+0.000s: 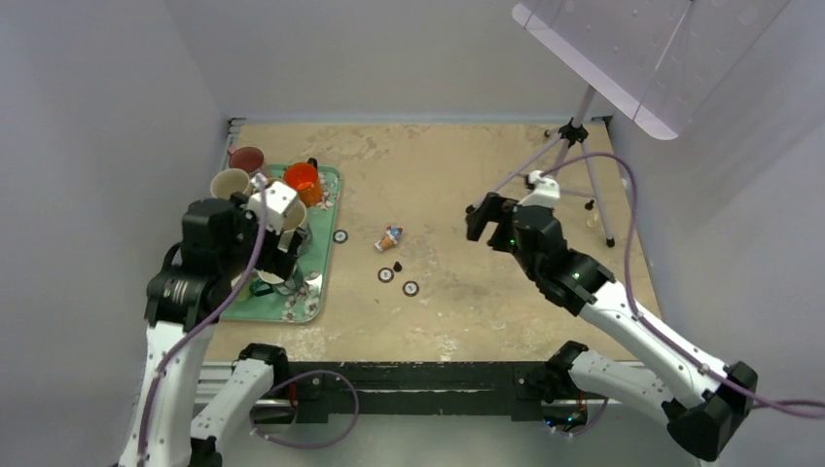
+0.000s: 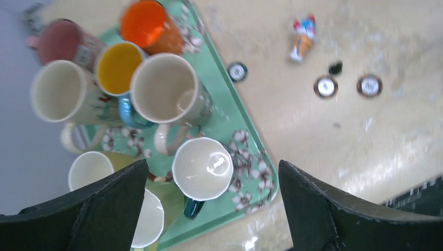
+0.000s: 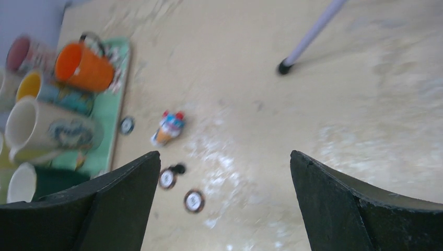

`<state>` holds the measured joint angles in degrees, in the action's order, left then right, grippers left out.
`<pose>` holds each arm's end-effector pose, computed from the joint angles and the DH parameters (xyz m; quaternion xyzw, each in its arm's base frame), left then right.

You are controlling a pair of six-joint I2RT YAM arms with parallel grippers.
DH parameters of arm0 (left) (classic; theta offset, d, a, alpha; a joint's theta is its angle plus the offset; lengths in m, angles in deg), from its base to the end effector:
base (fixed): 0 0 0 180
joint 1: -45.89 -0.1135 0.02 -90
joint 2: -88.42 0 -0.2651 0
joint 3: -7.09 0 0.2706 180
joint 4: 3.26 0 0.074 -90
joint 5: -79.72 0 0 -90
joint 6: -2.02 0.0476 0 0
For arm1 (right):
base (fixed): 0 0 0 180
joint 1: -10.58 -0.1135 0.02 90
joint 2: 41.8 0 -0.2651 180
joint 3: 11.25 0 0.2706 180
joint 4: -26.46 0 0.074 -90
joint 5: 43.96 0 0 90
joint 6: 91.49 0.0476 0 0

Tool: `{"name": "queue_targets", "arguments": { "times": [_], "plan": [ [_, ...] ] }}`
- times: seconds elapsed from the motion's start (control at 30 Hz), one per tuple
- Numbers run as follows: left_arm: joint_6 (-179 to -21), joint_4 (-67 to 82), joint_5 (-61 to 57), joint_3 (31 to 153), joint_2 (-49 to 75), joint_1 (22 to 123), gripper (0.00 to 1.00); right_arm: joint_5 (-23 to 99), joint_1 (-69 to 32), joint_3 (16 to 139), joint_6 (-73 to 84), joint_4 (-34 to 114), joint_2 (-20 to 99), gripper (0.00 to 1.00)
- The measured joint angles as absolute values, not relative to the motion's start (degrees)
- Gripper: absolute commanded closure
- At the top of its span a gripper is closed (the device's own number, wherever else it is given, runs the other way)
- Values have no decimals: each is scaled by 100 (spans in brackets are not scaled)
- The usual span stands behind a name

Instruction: Turn the mug right side up

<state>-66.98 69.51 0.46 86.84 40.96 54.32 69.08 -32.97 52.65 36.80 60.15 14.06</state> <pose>0.1583 -0.0324 0.3750 0.2676 0.8645 -0.0388 0.4238 0.1907 0.1555 0.3198 0.0682 0.8334 0.2140 0.5050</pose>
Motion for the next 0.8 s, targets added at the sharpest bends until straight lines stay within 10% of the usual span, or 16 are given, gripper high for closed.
{"name": "queue_targets", "arguments": {
  "times": [0.43,0.8],
  "plan": [
    [-9109,5539,-1814,6583,6782,5209,0,9184,-2626,2546,1629,3821,-2268,2],
    [-9577,4918,-2415,6085,6865,4986,0,9597,-2626,2083,858,3323,-2083,1]
  ]
}}
